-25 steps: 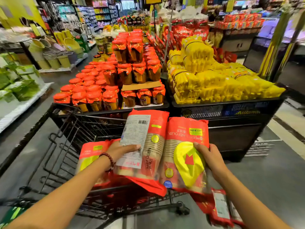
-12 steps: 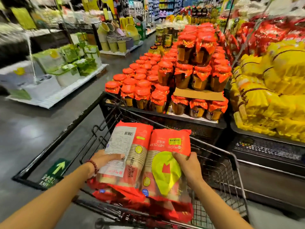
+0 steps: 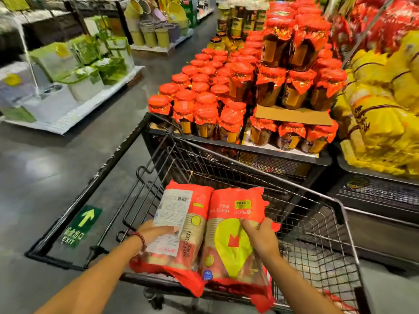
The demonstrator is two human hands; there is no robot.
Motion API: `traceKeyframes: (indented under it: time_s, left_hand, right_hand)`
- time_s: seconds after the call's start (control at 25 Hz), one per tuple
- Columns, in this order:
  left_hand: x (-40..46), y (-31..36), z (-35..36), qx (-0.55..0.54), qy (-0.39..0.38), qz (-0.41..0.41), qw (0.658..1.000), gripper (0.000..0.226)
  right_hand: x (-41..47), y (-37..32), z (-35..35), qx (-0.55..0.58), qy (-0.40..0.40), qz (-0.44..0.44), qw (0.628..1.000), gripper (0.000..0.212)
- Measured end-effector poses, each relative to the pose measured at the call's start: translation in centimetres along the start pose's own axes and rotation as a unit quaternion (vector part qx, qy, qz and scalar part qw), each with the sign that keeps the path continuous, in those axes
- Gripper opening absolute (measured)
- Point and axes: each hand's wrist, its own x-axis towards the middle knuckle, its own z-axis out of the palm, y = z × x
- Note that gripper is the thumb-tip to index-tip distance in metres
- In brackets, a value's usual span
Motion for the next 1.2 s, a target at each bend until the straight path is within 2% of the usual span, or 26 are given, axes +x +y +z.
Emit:
traceKeyframes:
  time_s: [0.24, 0.44, 0.56, 0.6, 0.68, 0.76, 0.8, 0.88, 1.0, 1.08, 1.2]
  left_hand:
    - [0.2, 0.0, -0.1, 0.01, -0.015, 0.011, 1.0, 0.025]
    - [0.4, 0.8, -0.4, 0.109, -0.042, 0.052, 0.992, 0.041]
    - [0.7, 1.5, -1.2, 0.219, -0.079, 0.066, 0.97, 0.061]
    - [0.8, 2.2, -1.4, 0.282, -0.092, 0.056, 0.953, 0.068]
    - [0.7, 5.2, -1.5, 0.46, -0.089, 0.069, 0.881, 0.072]
    - [0.2, 10.0, -0.9, 0.589, 0.026, 0.146, 0.794, 0.086]
    - [-0.5, 13.0, 0.0, 0.617, 0.093, 0.207, 0.754, 0.096]
    - [-2.4, 18.6, 3.0, 0.626, 0.17, 0.341, 0.68, 0.106]
    - [-5.8, 24.1, 8.7, 0.615, 0.194, 0.484, 0.592, 0.107]
    - [-8.0, 25.8, 12.2, 0.614, 0.197, 0.531, 0.55, 0.108]
    - [-11.8, 26.0, 17.7, 0.598, 0.179, 0.584, 0.518, 0.108]
  right_hand:
    - [-0.5, -0.8, 0.4, -0.051, 0.002, 0.0, 0.999, 0.048]
    - [-0.8, -1.3, 0.2, -0.058, -0.003, 0.008, 0.998, 0.049]
    - [-0.9, -1.6, -0.2, -0.098, -0.019, 0.007, 0.995, 0.053]
    - [-1.0, -1.7, -0.5, -0.144, -0.032, 0.01, 0.989, 0.06]
    - [-1.0, -2.6, -1.7, -0.291, -0.032, -0.011, 0.956, 0.075]
    - [-0.9, -4.9, -4.0, -0.415, 0.039, -0.095, 0.904, 0.075]
    - [-0.8, -6.5, -5.5, -0.454, 0.092, -0.149, 0.874, 0.074]
    - [-1.1, -9.6, -9.0, -0.495, 0.189, -0.228, 0.817, 0.074]
    - [-2.4, -12.0, -14.5, -0.509, 0.28, -0.25, 0.775, 0.076]
    - [-4.4, -11.4, -17.9, -0.504, 0.32, -0.232, 0.768, 0.077]
    - [-9.2, -7.8, -23.4, -0.494, 0.369, -0.194, 0.763, 0.079]
